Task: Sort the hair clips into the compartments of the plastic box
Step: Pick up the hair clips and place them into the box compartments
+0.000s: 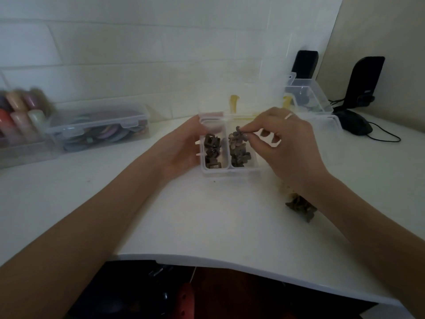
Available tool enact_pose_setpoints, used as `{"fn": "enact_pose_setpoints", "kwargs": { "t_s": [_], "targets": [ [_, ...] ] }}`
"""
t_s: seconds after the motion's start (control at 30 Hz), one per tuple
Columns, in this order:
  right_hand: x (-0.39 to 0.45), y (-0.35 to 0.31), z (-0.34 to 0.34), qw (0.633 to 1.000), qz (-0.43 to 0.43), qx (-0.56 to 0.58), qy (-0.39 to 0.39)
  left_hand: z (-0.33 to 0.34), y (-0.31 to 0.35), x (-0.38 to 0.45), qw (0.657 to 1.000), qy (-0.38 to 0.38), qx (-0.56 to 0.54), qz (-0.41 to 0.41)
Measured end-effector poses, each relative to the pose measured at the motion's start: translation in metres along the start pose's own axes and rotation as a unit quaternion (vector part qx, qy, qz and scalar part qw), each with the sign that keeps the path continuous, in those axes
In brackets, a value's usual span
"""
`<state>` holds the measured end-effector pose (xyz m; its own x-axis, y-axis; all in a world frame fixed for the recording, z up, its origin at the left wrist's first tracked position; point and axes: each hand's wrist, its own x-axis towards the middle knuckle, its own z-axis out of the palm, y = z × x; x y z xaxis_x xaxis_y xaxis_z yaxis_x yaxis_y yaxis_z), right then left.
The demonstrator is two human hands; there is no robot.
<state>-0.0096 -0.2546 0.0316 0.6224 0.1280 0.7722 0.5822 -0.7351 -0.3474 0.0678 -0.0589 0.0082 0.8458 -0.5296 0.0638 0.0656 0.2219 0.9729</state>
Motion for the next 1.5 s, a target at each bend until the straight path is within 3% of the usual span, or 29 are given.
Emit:
{"fn": "enact_pose_setpoints", "kwargs": {
  "t_s": [0.17, 0.47, 0.6, 0.7, 0.83, 1.03, 1.17, 1.37, 1.43, 1.5],
  "targets": [
    [0.001, 0.003, 0.001, 0.999, 0.012, -0.038, 0.033, -0.003, -0.003, 0.004, 1.0, -0.013, 0.025, 0.011],
    [0.003, 0.003, -0.001, 0.982, -0.034, -0.186, -0.015, -0.002, -0.003, 0.001, 1.0, 0.019, -0.002, -0.004],
    [0.002, 0.0, -0.003, 0.992, 0.01, -0.123, -0.025, -0.003, -0.002, 0.002, 1.0, 0.015, 0.001, -0.006],
    [0.002, 0.0, -0.005, 0.993, -0.005, -0.112, -0.03, -0.005, -0.003, 0.003, 1.0, 0.021, -0.001, -0.003],
    [0.004, 0.001, -0.006, 0.991, 0.007, -0.107, -0.082, -0.004, -0.003, 0.003, 1.0, 0.022, -0.008, -0.005],
    [0.005, 0.001, -0.01, 0.989, 0.002, -0.006, -0.147, -0.005, -0.003, 0.003, 1.0, 0.021, -0.022, -0.005],
    [0.004, 0.001, -0.008, 0.988, 0.007, -0.041, -0.146, -0.006, -0.004, 0.003, 0.999, 0.014, -0.037, -0.004],
    [0.009, -0.001, -0.017, 0.994, 0.02, 0.037, -0.101, -0.004, -0.001, 0.003, 0.999, 0.005, -0.045, -0.002],
    [0.011, -0.002, -0.026, 0.988, 0.039, 0.069, -0.133, -0.005, 0.001, 0.002, 0.996, 0.051, -0.069, -0.006],
    [0.014, -0.003, -0.037, 0.97, 0.066, 0.081, -0.219, -0.006, 0.002, 0.001, 0.993, 0.085, -0.085, -0.002]
  ]
}}
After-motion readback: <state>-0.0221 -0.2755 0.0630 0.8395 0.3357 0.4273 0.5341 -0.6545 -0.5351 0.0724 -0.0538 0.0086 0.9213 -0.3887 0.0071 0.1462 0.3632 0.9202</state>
